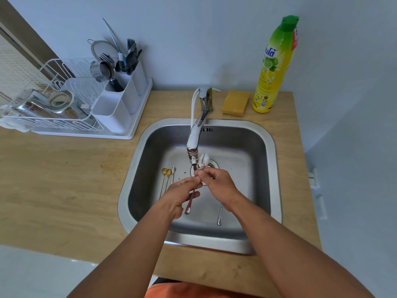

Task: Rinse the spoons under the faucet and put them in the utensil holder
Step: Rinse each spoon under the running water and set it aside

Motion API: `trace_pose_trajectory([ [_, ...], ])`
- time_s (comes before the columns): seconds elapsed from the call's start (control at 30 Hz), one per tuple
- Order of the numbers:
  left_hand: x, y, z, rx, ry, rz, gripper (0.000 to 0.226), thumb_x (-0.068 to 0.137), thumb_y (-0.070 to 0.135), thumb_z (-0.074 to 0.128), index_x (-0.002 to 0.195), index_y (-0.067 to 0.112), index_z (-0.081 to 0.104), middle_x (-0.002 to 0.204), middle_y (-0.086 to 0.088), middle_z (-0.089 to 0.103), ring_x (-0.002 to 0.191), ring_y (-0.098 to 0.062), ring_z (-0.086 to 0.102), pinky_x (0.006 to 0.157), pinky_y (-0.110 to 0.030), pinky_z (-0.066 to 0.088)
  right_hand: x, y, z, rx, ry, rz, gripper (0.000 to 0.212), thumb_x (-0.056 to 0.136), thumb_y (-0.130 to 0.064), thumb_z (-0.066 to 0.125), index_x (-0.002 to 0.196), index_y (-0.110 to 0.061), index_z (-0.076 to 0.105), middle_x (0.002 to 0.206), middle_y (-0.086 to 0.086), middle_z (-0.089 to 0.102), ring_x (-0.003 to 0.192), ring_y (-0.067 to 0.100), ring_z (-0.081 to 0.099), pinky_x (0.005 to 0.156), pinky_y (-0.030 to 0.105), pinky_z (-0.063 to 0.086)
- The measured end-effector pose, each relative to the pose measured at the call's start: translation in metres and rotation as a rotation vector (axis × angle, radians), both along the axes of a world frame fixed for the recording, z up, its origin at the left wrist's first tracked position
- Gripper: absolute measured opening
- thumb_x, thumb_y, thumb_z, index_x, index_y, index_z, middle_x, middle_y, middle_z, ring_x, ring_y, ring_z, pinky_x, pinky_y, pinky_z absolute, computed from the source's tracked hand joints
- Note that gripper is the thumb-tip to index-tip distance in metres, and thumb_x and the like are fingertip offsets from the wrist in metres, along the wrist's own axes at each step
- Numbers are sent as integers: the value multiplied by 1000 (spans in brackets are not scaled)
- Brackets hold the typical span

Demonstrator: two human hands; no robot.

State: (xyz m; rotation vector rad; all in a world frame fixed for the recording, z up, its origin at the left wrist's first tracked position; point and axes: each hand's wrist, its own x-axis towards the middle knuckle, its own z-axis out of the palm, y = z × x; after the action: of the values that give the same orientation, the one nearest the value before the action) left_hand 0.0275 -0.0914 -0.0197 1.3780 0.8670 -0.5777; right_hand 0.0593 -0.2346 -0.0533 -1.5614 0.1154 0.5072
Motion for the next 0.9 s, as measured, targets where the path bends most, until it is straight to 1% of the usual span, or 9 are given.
trace_pose_trajectory([
  [0.1, -2, -1, 2, 21, -40, -38, 26, 91, 49, 72, 106, 29, 79, 99, 15, 80, 102, -16, 71, 111, -60, 20, 7, 0, 7, -30, -17, -9, 18, 96, -33, 69, 86, -41, 82, 97, -23, 78, 93, -8, 70, 83, 17, 49],
  [0.17, -5, 0, 4, 34, -49, -80, 25, 91, 50, 71, 103, 30, 82, 100, 14, 80, 103, -17, 71, 108, -55, 24, 14, -1, 11, -41, -37, -46, 21, 96, -33, 69, 82, -43, 81, 98, -21, 79, 97, -2, 72, 87, 21, 51],
  [0.27, -12, 4, 6, 45, -26, -173, 20, 91, 54, 70, 98, 40, 82, 103, 17, 79, 108, -17, 69, 102, -55, 24, 23, -5, 17, 0, -31, -115, 18, 98, -29, 70, 86, -34, 83, 99, -17, 80, 102, 4, 72, 88, 22, 51],
  [0.37, -18, 8, 5, 9, 18, -252, 19, 95, 51, 66, 102, 43, 81, 108, 18, 78, 112, -13, 68, 105, -58, 22, 26, -8, 20, 22, -2, -144, 17, 99, -27, 69, 88, -29, 82, 98, -15, 81, 98, 4, 73, 83, 20, 52],
  [0.47, -19, 8, 6, -48, 51, -281, 22, 97, 48, 64, 106, 39, 81, 111, 15, 78, 115, -14, 68, 108, -57, 19, 22, -8, 20, 20, 26, -153, 18, 100, -27, 66, 91, -25, 82, 87, -15, 80, 74, -8, 68, 60, 9, 47],
  [0.53, -15, 7, 6, -91, 61, -254, 25, 98, 48, 62, 108, 36, 81, 104, 15, 77, 114, -15, 68, 108, -53, 21, 17, -8, 20, 20, 44, -155, 18, 101, -27, 65, 94, -23, 82, 84, -16, 80, 67, -12, 66, 50, 4, 42],
  [0.7, 3, 4, 10, -225, 96, -131, 30, 94, 55, 64, 87, 31, 82, 79, 15, 66, 84, -9, 66, 80, -38, 30, 7, -4, 16, 46, 71, -130, 16, 100, -27, 67, 97, -23, 82, 73, -11, 75, 60, -7, 63, 49, 5, 41],
  [0.83, 5, 5, 11, -261, 174, -81, 32, 84, 59, 72, 76, 30, 80, 78, 16, 70, 86, -9, 66, 93, -41, 27, 7, -5, 17, 65, 62, -120, 16, 99, -25, 69, 95, -20, 83, 69, -9, 74, 58, -5, 62, 51, 5, 43],
  [0.9, 2, 6, 9, -272, 211, -51, 32, 80, 59, 77, 71, 28, 79, 80, 17, 71, 92, -10, 65, 95, -41, 27, 9, -4, 21, 79, 47, -110, 18, 99, -23, 69, 87, -19, 83, 76, -7, 78, 64, -3, 67, 59, 8, 47],
])
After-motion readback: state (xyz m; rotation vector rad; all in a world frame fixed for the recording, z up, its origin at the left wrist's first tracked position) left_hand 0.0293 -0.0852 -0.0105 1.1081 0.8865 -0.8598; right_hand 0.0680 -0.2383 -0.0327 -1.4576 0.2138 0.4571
